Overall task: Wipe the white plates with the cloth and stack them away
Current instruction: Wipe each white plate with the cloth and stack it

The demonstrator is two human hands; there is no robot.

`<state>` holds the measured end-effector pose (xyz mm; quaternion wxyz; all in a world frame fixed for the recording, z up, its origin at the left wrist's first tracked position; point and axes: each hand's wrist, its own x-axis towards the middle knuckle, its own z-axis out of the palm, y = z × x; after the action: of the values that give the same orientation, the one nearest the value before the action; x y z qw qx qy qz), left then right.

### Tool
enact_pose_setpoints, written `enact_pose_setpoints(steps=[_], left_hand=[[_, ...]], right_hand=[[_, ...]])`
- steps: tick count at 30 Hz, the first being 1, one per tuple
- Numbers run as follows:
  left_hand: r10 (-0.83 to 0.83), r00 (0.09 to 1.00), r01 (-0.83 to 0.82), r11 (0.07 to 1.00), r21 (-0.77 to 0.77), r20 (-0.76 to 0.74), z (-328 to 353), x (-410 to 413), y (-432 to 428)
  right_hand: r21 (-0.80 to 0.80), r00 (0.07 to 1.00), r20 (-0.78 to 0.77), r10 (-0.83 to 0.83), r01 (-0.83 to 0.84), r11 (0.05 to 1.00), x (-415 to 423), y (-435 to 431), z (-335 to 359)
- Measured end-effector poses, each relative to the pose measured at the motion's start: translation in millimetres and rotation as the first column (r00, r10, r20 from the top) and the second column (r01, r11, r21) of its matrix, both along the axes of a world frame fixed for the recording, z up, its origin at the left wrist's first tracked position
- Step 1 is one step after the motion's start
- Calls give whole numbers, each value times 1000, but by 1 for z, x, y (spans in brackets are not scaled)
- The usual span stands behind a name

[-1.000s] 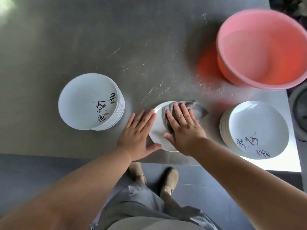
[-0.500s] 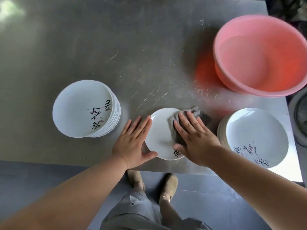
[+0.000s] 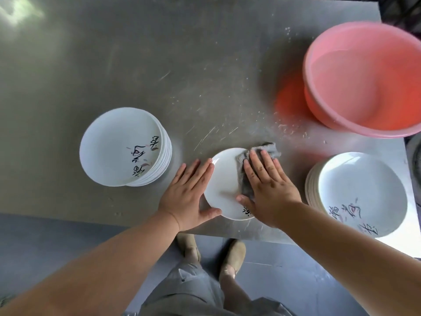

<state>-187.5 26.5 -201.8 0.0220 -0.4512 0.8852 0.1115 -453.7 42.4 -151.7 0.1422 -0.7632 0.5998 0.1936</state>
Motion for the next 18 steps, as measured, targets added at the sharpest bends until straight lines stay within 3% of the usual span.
enact_pose_setpoints(steps=[6, 12, 18], left_hand=[[13, 1000, -13, 1000, 5, -1, 3, 0, -1], [12, 1000, -12, 1000, -22, -24, -2, 0, 0], [31, 996, -35, 998, -48, -83, -1, 0, 0]], right_hand=[[14, 963, 95, 252, -254, 967, 12, -43, 1], [-12, 997, 65, 44, -43, 999, -13, 27, -2], [-58, 994, 103, 48, -42, 997, -5, -20, -5]])
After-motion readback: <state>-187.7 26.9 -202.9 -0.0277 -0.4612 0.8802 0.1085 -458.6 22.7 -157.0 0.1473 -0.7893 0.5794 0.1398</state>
